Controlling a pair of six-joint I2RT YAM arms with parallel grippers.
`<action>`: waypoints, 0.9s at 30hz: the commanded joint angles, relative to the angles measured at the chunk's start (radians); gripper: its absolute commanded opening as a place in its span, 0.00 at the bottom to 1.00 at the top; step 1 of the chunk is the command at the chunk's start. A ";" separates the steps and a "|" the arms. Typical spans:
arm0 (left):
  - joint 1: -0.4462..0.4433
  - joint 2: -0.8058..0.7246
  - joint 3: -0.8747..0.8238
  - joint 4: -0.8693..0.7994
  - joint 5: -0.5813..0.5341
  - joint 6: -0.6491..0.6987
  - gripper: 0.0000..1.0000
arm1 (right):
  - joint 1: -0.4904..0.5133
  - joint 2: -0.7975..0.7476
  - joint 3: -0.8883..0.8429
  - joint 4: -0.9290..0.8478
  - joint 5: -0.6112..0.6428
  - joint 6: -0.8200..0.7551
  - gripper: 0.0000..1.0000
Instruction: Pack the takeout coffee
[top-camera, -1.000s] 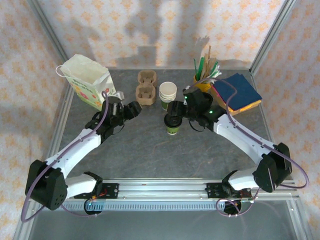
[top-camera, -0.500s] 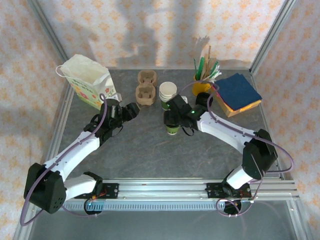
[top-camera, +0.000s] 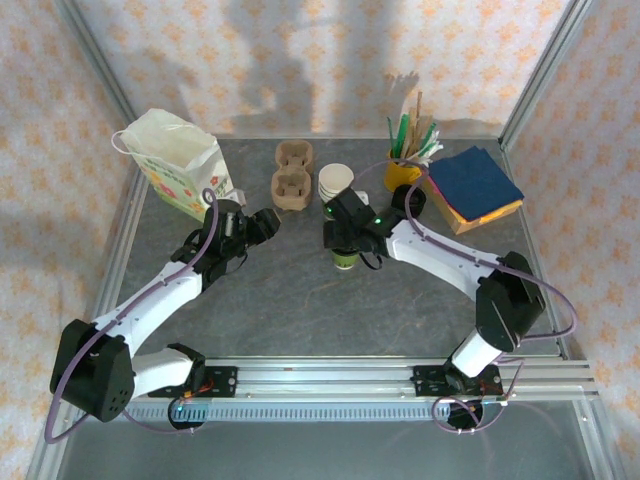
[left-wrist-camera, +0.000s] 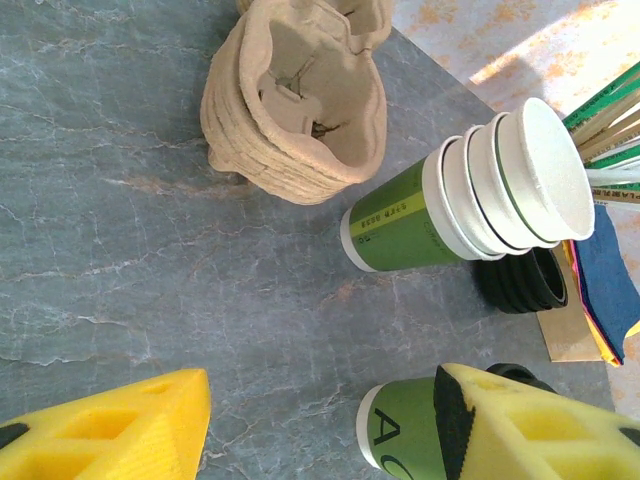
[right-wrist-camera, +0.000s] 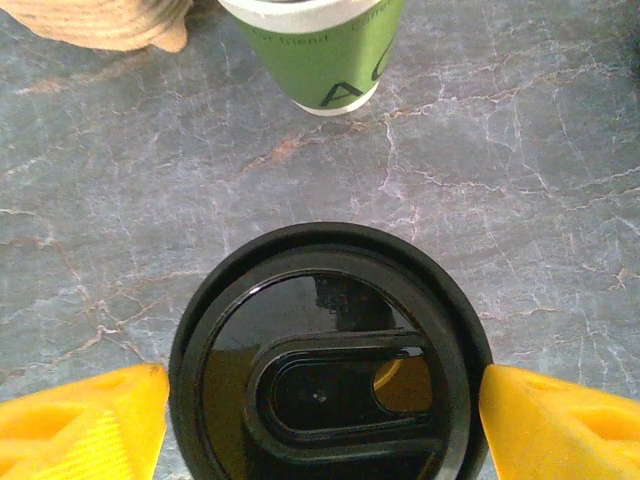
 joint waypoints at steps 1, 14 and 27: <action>0.012 0.011 -0.009 0.023 0.004 0.001 0.63 | 0.008 0.013 0.027 -0.031 0.033 -0.010 0.81; 0.022 0.037 -0.032 0.035 0.012 -0.014 0.63 | 0.009 0.052 0.041 -0.082 0.059 -0.013 0.77; 0.031 0.028 -0.050 0.035 0.006 -0.019 0.63 | 0.010 0.058 0.038 -0.093 0.020 -0.041 0.76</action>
